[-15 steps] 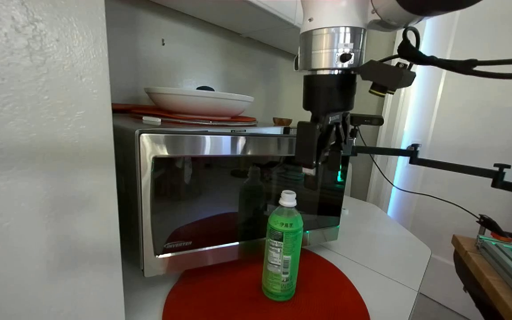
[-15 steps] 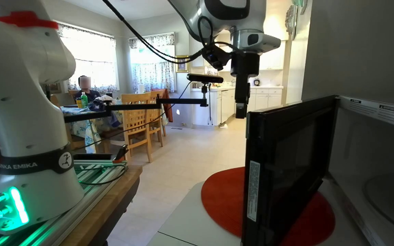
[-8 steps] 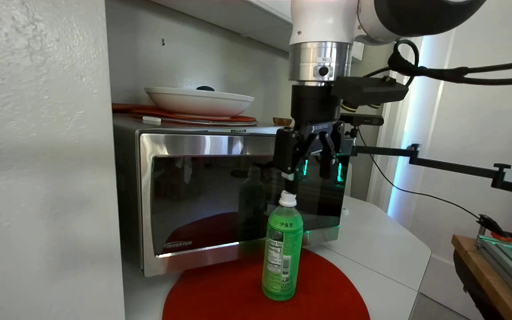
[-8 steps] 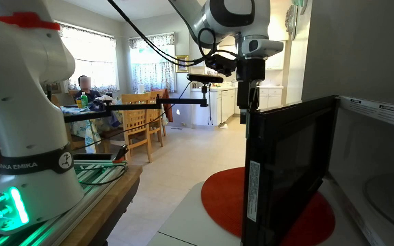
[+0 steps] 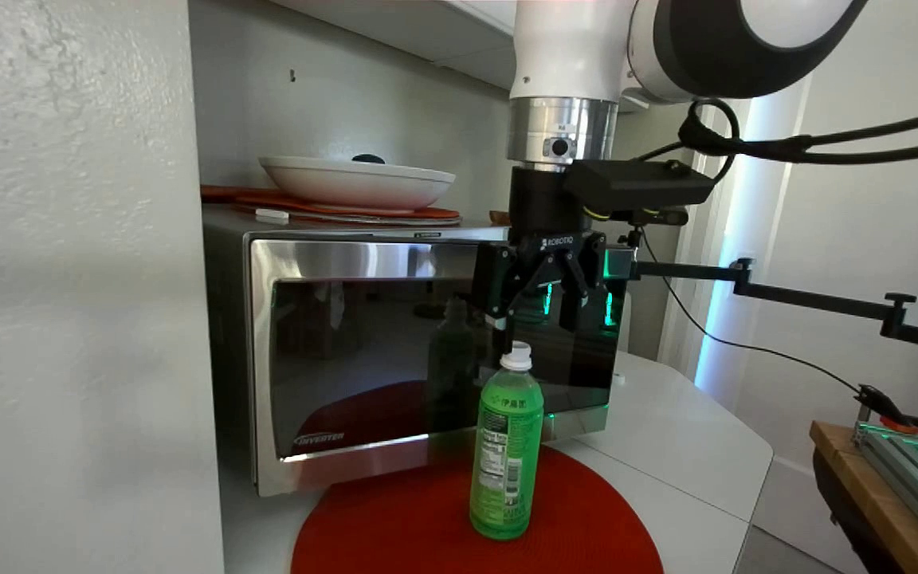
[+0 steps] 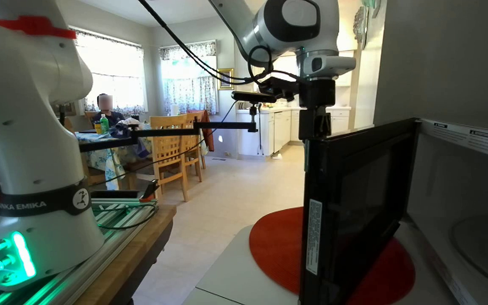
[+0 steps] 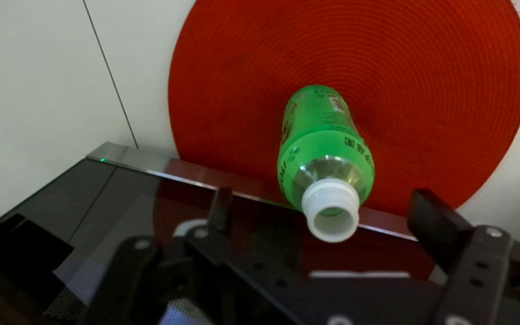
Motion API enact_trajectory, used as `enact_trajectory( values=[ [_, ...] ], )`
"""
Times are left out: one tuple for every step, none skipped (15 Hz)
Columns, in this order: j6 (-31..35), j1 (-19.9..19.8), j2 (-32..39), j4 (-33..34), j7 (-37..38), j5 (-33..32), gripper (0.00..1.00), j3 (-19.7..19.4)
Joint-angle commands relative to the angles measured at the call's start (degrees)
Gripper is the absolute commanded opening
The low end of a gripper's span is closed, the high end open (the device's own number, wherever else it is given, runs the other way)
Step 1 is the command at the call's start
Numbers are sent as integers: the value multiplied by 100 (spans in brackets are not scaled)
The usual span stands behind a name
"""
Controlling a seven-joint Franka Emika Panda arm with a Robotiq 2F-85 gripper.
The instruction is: Move the microwave door using the green bottle
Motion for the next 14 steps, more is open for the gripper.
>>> enact_trajectory(
  values=[
    [102, 118, 123, 68, 309, -259, 100, -154],
    [115, 122, 137, 65, 352, -305, 100, -170],
    [129, 132, 162, 64, 387, -335, 100, -192],
    [142, 142, 180, 65, 399, -353, 100, -209],
    [174, 156, 200, 64, 440, -387, 100, -226],
    [202, 172, 223, 68, 469, -405, 100, -242],
    [224, 187, 244, 70, 493, -426, 100, -253],
    [253, 195, 259, 71, 515, -444, 98, -258],
    [270, 202, 274, 76, 540, -468, 91, -262],
    [289, 212, 286, 77, 558, -485, 85, -264],
    [298, 223, 295, 78, 573, -499, 73, -269],
    [303, 234, 297, 80, 581, -505, 61, -269],
    [305, 246, 295, 79, 582, -504, 56, -270],
    [312, 256, 296, 80, 598, -517, 57, -272]
  ],
)
